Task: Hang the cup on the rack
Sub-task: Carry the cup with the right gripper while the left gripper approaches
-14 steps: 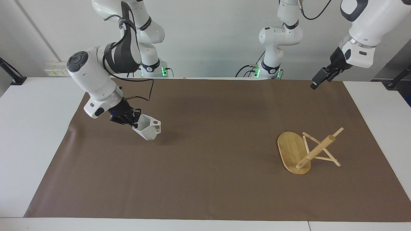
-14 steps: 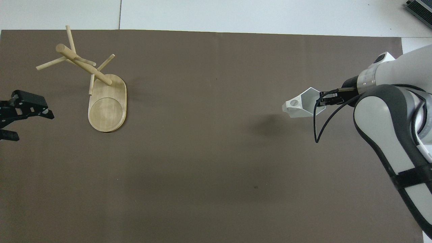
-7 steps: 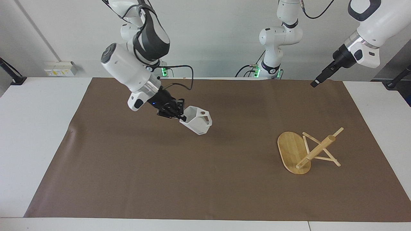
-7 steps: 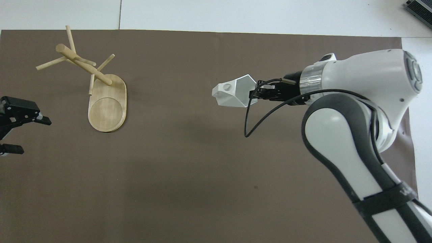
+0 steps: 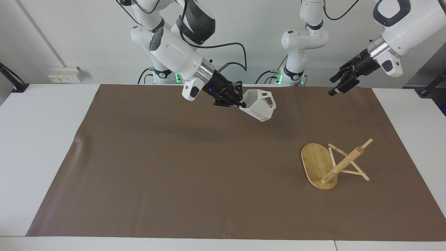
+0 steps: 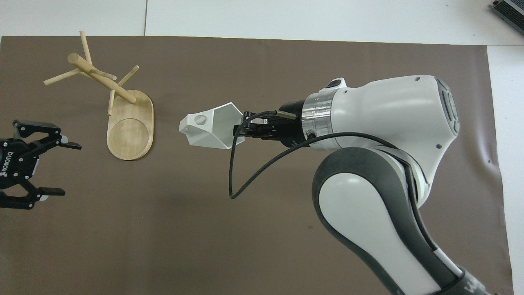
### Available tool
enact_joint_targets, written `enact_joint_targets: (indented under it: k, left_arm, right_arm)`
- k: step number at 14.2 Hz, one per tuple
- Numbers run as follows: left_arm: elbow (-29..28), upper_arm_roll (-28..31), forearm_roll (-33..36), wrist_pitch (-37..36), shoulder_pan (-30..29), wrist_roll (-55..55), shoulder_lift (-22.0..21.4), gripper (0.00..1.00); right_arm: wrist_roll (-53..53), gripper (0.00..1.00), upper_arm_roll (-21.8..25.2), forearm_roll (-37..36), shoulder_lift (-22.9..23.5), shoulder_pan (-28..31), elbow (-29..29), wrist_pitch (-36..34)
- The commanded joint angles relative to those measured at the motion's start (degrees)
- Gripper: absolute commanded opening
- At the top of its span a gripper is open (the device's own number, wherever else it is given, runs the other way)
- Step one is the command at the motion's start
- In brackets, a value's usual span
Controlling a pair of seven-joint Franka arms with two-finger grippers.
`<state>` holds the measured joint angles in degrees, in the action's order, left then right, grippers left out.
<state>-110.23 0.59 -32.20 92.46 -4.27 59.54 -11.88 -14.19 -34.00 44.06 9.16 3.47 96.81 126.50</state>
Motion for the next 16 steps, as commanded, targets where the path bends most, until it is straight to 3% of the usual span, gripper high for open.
enact_joint_targets:
  k: [1,6,16]
  left_arm:
    - [-5.25,-0.41,-8.11,4.48,-1.0,6.02,-2.35,1.0]
    - [-6.84,-0.41,-19.37,4.75,-1.26,12.62,-2.18,1.0]
    - [-5.35,-1.2,-26.59,5.54,-0.3,19.03,-1.39,1.0]
  right_arm:
    - [-1.98,0.0,-3.44,5.05,0.24,1.19,-2.33,0.32]
    - [-2.07,0.0,-6.25,7.09,-0.02,1.19,-2.33,1.72]
    - [-2.68,0.0,-7.58,7.18,0.15,1.19,-2.16,4.37]
